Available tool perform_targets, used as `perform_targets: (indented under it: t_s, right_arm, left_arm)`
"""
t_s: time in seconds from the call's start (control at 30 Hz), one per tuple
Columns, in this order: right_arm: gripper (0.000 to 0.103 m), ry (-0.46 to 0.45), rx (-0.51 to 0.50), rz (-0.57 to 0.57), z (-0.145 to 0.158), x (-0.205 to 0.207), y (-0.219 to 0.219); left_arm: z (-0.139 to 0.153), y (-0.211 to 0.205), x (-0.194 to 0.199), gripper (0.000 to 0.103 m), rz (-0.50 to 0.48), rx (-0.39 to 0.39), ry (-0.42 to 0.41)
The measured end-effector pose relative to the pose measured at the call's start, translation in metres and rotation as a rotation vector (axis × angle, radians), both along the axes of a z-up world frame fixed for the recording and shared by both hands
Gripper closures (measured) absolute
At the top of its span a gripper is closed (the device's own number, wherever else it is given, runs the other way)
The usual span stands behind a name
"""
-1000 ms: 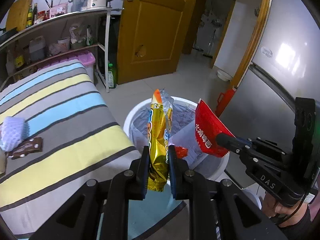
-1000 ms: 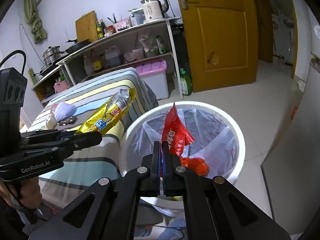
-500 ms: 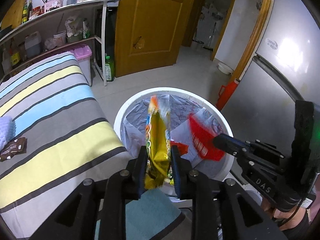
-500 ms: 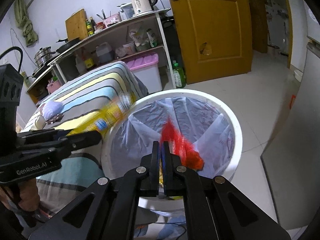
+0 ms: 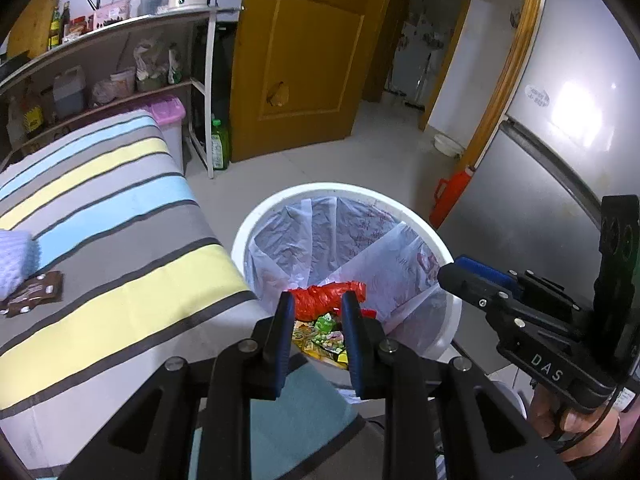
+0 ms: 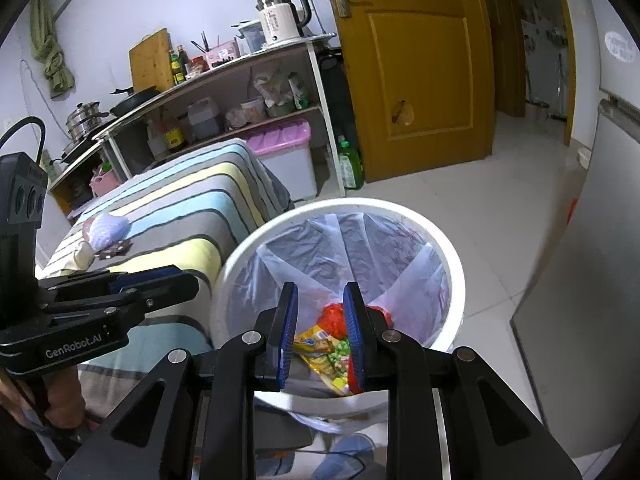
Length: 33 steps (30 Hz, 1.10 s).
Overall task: Collect trash
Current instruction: 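Carry the yellow chip bag and red box over the bin and open both tools, then move both open tools back toward the white wrapper and foam net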
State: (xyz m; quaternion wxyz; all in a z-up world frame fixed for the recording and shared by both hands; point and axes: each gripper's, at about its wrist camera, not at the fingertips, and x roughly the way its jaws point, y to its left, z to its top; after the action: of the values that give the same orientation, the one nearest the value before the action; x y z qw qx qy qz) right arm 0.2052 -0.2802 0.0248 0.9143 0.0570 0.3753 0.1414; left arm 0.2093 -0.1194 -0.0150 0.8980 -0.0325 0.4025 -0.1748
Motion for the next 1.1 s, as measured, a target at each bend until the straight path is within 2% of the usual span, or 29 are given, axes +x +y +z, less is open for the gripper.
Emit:
perform_targets:
  t_s: [0.3,0.5,0.77,0.93,1.1]
  right_arm:
    - [0.078,-0.057,0.000,0.046,0.028,-0.026,0.024]
    - [0.070,-0.105,-0.008,0.107,0.047,-0.046,0.051]
    - [0.068,-0.137,-0.004,0.180,0.061,-0.063,0.084]
    - [0.061,-0.152,-0.005,0.227,0.065,-0.072,0.102]
    - [0.057,-0.161,-0.003,0.283,0.068,-0.079,0.121]
  left_arm:
    - [0.022,0.027,-0.036,0.078,0.039,-0.020,-0.063]
    - [0.036,0.051,-0.062,0.078,0.082,-0.032,-0.110]
    - [0.042,0.082,-0.093,0.078,0.150,-0.033,-0.149]
    - [0.042,0.104,-0.108,0.078,0.196,-0.032,-0.162]
    - [0.042,0.121,-0.119,0.073,0.236,-0.028,-0.172]
